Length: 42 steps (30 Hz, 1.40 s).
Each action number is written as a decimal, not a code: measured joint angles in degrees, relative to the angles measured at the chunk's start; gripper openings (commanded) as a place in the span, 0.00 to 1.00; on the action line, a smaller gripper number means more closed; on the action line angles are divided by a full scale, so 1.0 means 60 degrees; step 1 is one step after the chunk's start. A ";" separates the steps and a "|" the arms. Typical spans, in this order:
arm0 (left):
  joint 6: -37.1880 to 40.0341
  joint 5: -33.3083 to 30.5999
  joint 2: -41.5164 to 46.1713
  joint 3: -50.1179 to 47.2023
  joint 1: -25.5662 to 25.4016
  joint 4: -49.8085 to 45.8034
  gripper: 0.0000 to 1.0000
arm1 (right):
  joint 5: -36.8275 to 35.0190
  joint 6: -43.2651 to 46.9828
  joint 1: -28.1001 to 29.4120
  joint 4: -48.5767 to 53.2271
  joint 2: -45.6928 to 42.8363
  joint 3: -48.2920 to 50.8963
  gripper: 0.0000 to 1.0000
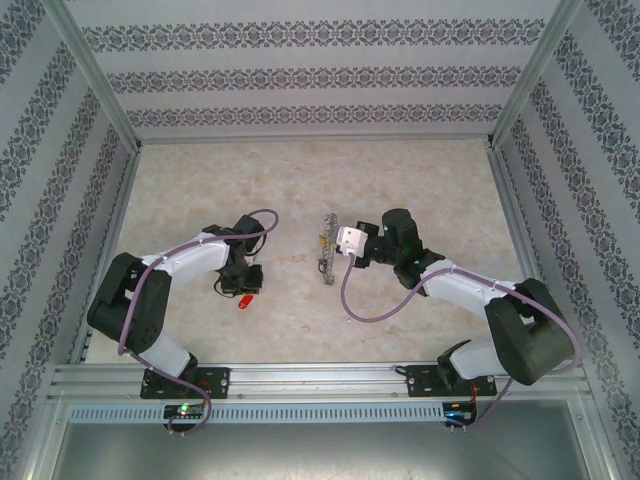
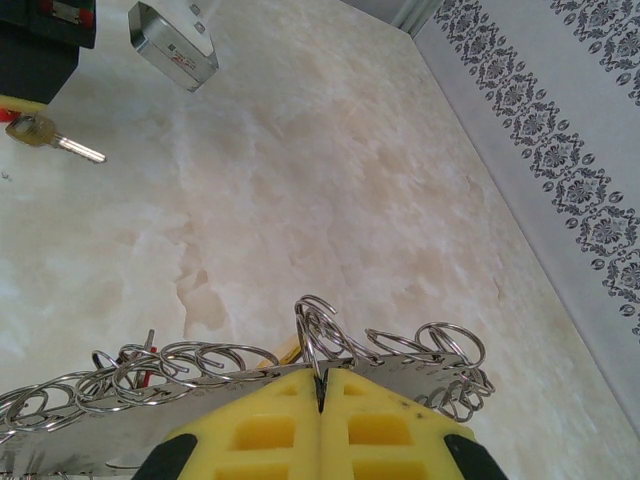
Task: Put the keys on the keyring
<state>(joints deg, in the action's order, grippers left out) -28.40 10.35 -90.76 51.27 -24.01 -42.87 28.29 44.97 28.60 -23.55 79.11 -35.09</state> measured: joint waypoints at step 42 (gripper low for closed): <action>0.7752 0.4528 0.1989 -0.0164 -0.0259 0.6033 0.00 | -0.1996 -0.1268 0.1089 0.2743 -0.1115 -0.1308 0.00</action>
<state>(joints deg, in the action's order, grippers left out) 18.11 37.52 -78.83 50.28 -25.56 -6.68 16.32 37.36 35.14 -7.09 72.42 -42.94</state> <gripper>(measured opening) 0.060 0.040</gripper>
